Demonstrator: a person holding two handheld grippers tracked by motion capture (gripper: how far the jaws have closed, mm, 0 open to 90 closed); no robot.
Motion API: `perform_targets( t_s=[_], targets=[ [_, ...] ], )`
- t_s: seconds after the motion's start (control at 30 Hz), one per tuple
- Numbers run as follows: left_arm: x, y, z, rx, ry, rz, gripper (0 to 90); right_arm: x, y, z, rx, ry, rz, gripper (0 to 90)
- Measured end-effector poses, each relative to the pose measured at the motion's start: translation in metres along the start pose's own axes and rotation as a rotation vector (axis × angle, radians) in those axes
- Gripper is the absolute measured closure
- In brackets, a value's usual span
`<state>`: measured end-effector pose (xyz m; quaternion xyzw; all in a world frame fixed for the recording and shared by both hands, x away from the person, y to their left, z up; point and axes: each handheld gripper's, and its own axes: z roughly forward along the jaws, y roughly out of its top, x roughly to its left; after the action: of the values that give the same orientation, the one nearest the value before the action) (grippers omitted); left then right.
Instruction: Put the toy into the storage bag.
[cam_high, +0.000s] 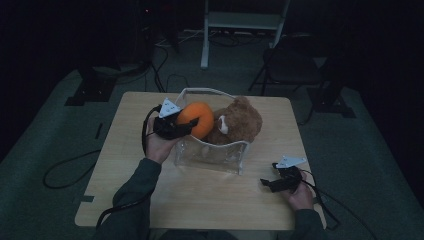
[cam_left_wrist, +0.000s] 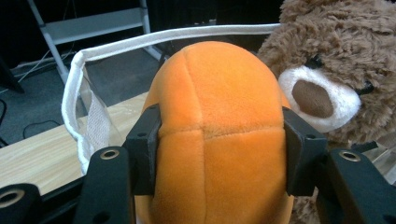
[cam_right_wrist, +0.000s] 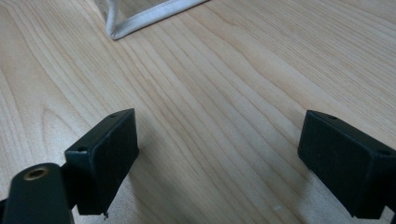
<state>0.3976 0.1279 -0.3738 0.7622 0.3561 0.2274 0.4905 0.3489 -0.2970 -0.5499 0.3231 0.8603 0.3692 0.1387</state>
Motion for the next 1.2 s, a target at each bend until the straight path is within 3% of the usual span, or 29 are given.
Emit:
perform_targets(
  t_s=[0.83, 1.2],
  targets=[
    [-0.0051, -0.0018, 0.0, 0.023, -0.015, -0.002, 33.4, 0.0, 0.0, 0.0, 0.0, 0.0, 0.0, 11.4],
    [-0.0032, -0.0036, -0.0002, 0.017, -0.017, -0.033, 28.5, 0.0, 0.0, 0.0, 0.0, -0.001, 0.0, 11.4]
  ],
)
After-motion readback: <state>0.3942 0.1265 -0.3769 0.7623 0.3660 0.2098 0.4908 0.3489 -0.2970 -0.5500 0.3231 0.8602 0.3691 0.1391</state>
